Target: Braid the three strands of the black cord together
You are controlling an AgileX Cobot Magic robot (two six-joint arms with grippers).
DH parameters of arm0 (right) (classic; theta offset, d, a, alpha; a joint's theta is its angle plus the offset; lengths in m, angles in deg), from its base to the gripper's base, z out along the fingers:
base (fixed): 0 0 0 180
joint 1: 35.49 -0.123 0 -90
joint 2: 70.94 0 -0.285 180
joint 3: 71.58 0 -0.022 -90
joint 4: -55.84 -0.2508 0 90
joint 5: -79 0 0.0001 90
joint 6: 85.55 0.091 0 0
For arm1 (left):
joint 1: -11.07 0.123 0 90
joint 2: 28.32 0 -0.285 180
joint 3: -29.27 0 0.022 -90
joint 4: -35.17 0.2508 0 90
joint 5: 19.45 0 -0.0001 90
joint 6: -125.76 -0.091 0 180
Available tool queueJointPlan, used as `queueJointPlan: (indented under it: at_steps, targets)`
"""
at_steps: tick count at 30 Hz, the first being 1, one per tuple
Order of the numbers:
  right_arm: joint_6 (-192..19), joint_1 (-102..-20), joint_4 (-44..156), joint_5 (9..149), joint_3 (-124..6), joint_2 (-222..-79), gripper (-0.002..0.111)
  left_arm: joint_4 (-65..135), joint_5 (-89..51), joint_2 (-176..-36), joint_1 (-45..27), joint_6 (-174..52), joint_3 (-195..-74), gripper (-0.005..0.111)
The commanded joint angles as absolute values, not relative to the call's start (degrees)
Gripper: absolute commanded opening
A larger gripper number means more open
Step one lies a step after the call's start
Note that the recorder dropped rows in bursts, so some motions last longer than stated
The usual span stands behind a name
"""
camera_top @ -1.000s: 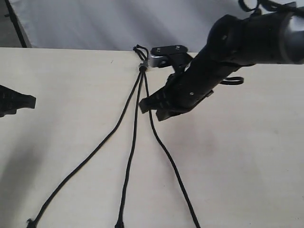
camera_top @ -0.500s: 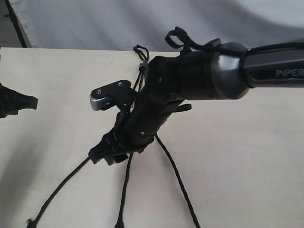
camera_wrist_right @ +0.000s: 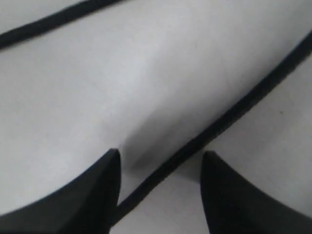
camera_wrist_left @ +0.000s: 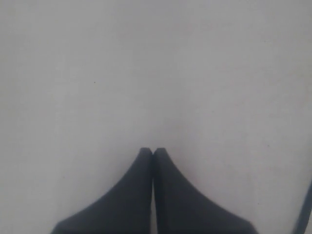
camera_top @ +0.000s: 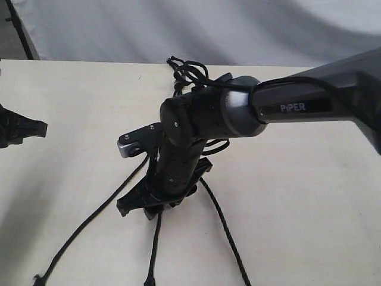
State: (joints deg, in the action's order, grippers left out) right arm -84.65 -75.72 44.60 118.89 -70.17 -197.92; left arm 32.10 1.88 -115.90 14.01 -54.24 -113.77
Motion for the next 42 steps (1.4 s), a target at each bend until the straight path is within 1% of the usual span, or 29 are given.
queueJointPlan:
  at_steps: [1,4,6,9,14,19,25,32,37,42]
  targets:
    - [-84.36,-75.73,45.79,118.50,-70.65,-199.34,0.031,31.50,1.50,-116.03,13.71,-54.24,-114.03,0.000]
    - [-85.55,-75.73,45.91,118.60,-70.90,-199.44,0.009,31.50,1.50,-116.03,13.71,-54.24,-114.03,0.000]
    - [-86.96,-75.73,45.91,119.37,-71.39,-198.88,-0.001,31.50,1.50,-116.03,13.71,-54.24,-114.03,0.000]
    - [-87.99,-75.73,47.00,123.10,-73.99,-197.61,0.000,31.50,1.50,-116.03,13.71,-54.24,-114.03,0.000]
    - [-87.29,-75.34,55.48,130.37,-79.33,-193.83,0.000,31.50,1.50,-116.03,13.71,-54.24,-114.03,0.000]
    - [-83.69,-71.06,63.62,134.92,-82.53,-188.23,0.000,31.50,1.50,-116.03,13.71,-54.24,-114.03,0.000]
    - [-83.46,-60.77,63.79,134.89,-82.53,-182.80,0.000,31.50,1.50,-116.03,13.71,-54.24,-114.03,0.000]
    - [-82.76,-48.73,62.77,133.40,-79.72,-182.50,0.000,31.50,1.50,-116.03,13.71,-54.24,-114.03,0.000]
    - [-82.76,-43.48,59.71,126.52,-73.47,-182.50,0.000,31.50,1.50,-116.03,13.71,-54.24,-114.03,0.000]
    - [-82.76,-42.15,59.93,119.31,-66.64,-183.60,0.000,31.50,1.50,-116.03,13.71,-54.24,-114.03,0.000]
